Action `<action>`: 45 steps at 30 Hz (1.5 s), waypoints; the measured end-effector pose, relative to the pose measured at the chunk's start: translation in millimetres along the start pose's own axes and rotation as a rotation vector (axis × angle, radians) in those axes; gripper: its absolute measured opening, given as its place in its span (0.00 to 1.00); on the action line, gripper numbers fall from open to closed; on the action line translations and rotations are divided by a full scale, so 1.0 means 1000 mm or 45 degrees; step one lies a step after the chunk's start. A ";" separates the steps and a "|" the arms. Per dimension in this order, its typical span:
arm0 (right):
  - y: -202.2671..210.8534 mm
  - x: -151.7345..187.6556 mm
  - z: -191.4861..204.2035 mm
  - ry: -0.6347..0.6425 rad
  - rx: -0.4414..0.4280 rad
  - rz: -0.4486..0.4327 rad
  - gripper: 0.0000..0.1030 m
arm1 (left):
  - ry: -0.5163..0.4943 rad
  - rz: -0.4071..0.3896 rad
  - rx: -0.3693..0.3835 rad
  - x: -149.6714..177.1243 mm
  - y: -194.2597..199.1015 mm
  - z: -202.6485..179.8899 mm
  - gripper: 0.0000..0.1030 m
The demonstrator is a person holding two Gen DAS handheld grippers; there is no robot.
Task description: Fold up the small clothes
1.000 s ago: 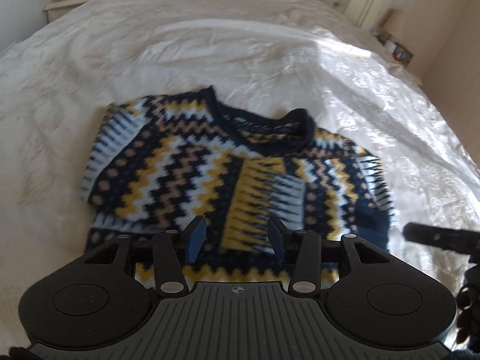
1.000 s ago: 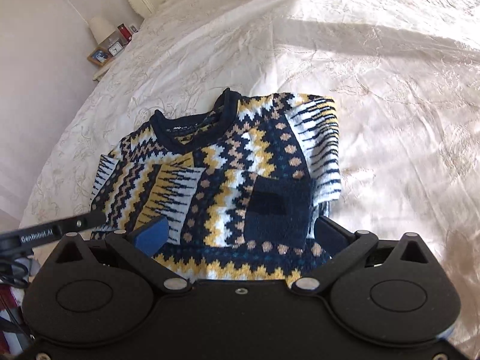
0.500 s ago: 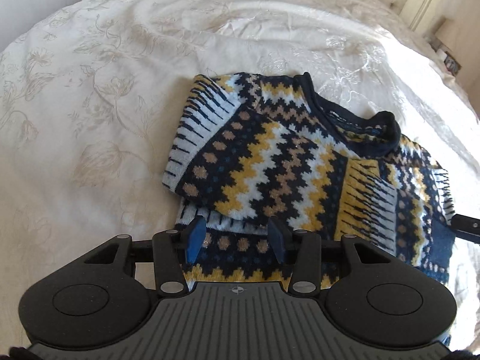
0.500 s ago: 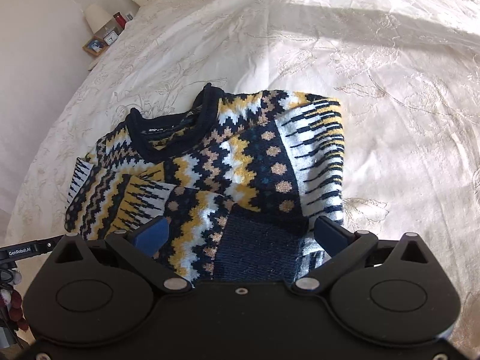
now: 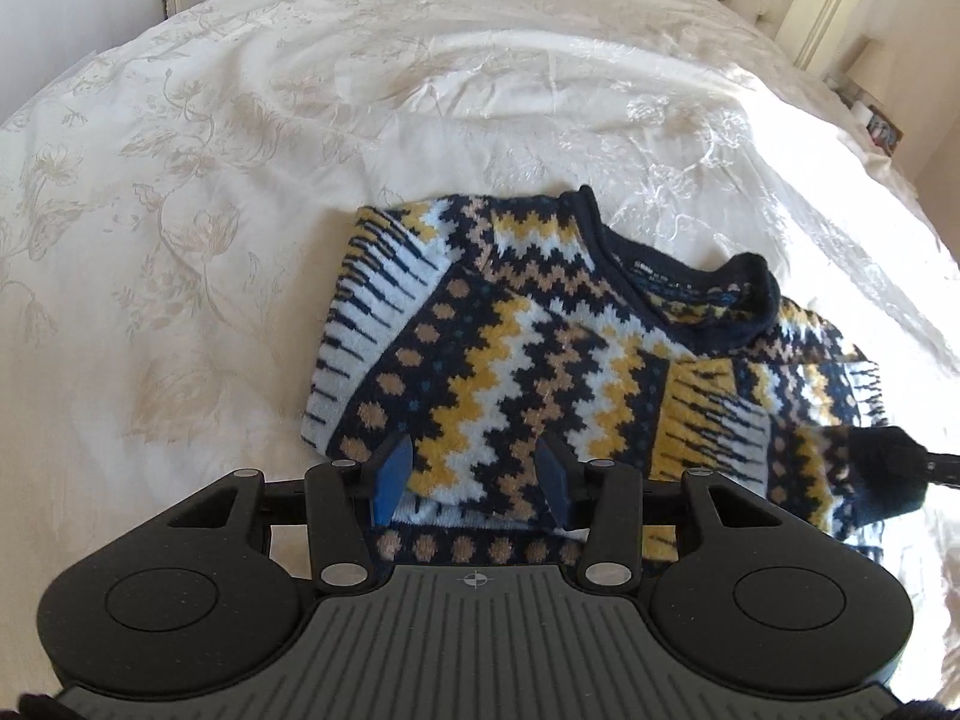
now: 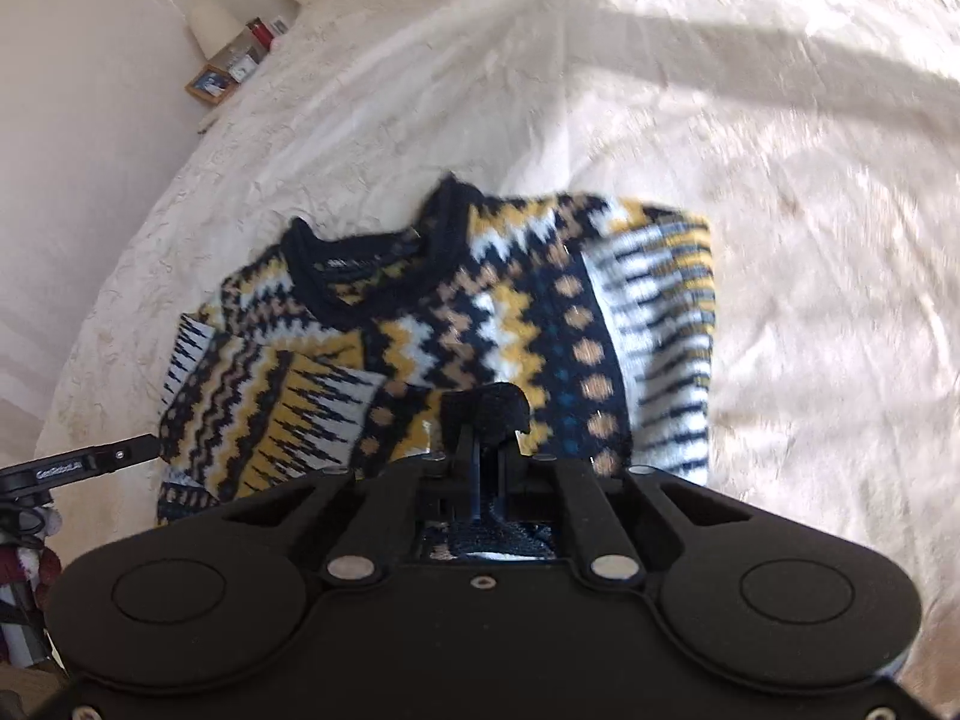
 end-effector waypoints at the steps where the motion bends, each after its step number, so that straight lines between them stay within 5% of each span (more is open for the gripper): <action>1: 0.007 -0.007 -0.001 -0.001 0.018 -0.030 0.12 | 0.006 -0.022 0.006 -0.006 0.001 0.000 0.43; 9: -0.033 -0.017 -0.029 -0.048 0.152 0.144 0.19 | -0.029 -0.024 -0.035 -0.040 -0.038 -0.003 0.43; 15: -0.041 0.001 -0.039 -0.111 0.267 0.236 0.19 | -0.037 0.120 -0.213 -0.030 -0.076 0.027 0.44; 19: -0.029 -0.002 -0.042 -0.139 0.396 0.153 0.39 | 0.065 0.112 -0.202 -0.028 -0.075 0.055 0.52; 21: -0.020 -0.007 -0.034 -0.072 0.379 0.046 0.48 | 0.071 0.098 -0.213 -0.029 -0.071 0.060 0.52; 24: -0.029 -0.015 -0.022 0.003 0.328 0.025 0.80 | 0.086 0.053 -0.206 -0.030 -0.064 0.061 0.52; 30: -0.079 -0.023 -0.019 0.123 0.394 0.138 0.81 | 0.047 0.088 -0.176 -0.037 -0.079 0.054 0.68; 33: -0.094 -0.025 -0.036 0.050 0.435 0.190 0.98 | 0.034 0.106 -0.198 -0.042 -0.089 0.056 0.79; 38: -0.090 -0.028 -0.058 -0.113 0.455 0.171 0.99 | 0.005 0.139 -0.193 -0.047 -0.093 0.063 0.89; 45: -0.036 -0.012 -0.039 -0.121 0.242 0.050 0.99 | 0.026 0.074 -0.066 -0.032 -0.051 0.068 0.89</action>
Point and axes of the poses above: each gripper's, at about its wrist camera, not at the fingertips, and y roughly against the way its jaws point, z to its left, x to its underside, the point moved 1 cm from there along -y, roughly the way its jaws point, and after that the axes turned 1 degree about x, right-handed, at the moved point
